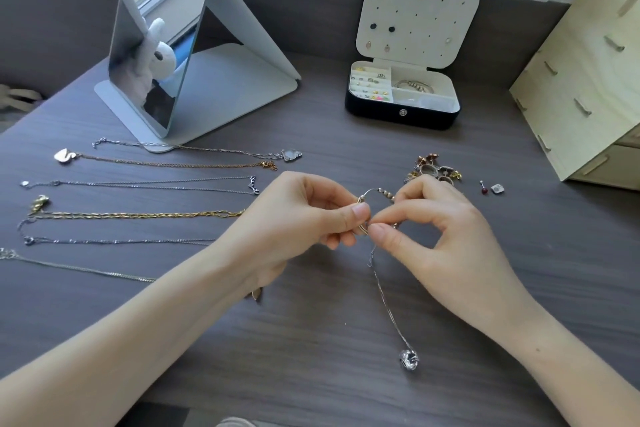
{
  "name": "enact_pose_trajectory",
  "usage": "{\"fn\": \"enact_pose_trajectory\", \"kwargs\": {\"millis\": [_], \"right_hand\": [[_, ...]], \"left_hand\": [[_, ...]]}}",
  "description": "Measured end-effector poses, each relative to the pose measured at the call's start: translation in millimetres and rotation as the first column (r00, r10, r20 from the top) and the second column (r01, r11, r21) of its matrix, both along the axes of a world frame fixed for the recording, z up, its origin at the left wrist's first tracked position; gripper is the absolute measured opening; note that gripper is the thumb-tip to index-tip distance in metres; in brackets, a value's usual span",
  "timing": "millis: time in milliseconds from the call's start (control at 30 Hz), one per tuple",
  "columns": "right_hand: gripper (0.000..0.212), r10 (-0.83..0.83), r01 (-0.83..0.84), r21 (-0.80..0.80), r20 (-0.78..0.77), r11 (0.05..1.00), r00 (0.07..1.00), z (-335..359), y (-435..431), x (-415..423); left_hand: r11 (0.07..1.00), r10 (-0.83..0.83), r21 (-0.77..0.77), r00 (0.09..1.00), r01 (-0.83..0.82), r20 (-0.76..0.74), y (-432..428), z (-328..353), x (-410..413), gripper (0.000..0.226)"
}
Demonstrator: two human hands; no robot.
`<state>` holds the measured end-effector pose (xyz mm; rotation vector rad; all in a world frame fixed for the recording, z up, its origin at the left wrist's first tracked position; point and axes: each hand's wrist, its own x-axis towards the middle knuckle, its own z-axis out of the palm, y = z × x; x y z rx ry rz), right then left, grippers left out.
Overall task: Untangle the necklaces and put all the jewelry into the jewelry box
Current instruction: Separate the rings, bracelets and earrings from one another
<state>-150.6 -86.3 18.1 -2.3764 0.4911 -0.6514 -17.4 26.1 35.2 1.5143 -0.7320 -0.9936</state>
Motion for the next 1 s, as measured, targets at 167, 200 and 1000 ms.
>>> {"fn": "enact_pose_trajectory", "kwargs": {"millis": [167,200,1000], "right_hand": [[0.012,-0.014,0.015,-0.003,0.118,1.000,0.993,4,2,-1],[0.012,0.005,0.000,-0.038,0.139,0.999,0.990,5,3,-2],[0.009,0.100,-0.091,0.413,-0.001,0.906,0.995,14,4,-6]], "left_hand": [[0.999,0.038,0.022,0.998,-0.037,-0.047,0,0,1,0.012],[0.999,0.045,0.024,0.998,-0.044,-0.054,0,-1,1,0.012],[0.993,0.023,-0.098,0.922,-0.066,-0.387,2,8,6,0.011]]}}
